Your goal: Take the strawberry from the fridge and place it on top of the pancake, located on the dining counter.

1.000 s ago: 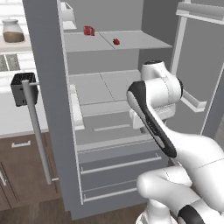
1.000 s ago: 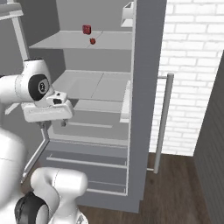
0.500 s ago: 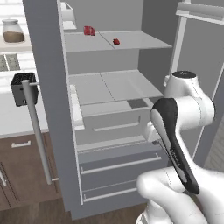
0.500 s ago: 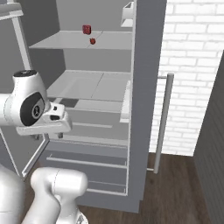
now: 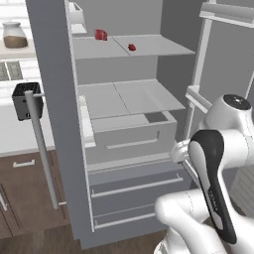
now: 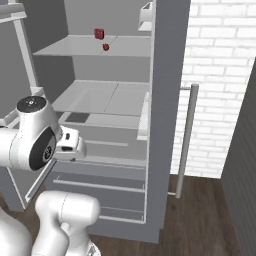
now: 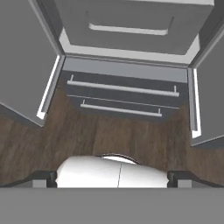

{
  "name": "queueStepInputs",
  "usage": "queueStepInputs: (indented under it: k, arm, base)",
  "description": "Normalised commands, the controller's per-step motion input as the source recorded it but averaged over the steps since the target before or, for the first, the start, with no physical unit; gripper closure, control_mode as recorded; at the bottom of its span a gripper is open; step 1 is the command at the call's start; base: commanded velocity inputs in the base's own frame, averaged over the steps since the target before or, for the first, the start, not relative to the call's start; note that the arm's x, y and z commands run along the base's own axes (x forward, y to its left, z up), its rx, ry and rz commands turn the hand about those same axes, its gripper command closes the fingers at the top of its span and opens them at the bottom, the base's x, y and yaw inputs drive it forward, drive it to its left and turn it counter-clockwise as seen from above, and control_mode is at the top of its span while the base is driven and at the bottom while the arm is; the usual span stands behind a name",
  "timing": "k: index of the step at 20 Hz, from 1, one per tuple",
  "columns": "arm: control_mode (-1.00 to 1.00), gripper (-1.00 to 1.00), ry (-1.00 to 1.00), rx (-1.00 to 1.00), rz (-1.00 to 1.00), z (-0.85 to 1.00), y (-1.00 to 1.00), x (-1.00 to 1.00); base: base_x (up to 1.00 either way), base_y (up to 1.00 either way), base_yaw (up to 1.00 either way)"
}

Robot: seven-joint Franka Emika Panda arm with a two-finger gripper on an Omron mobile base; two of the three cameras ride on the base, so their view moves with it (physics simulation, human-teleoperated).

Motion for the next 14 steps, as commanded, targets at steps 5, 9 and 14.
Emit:
queueStepInputs:
  k: [5,9,14]
  arm:
    - [-1.00,-1.00,0.08,0.00,-0.11,0.00,0.00,-0.02]
    - [-1.00,-1.00,0.00,0.00,0.00,0.00,0.00,0.00]
    - [-1.00,-1.00,0.00,0.00,0.00,0.00,0.00,0.00]
  base:
    - [0.00,0.00,0.00]
    - [0.00,0.00,0.00]
    - [0.00,0.00,0.00]
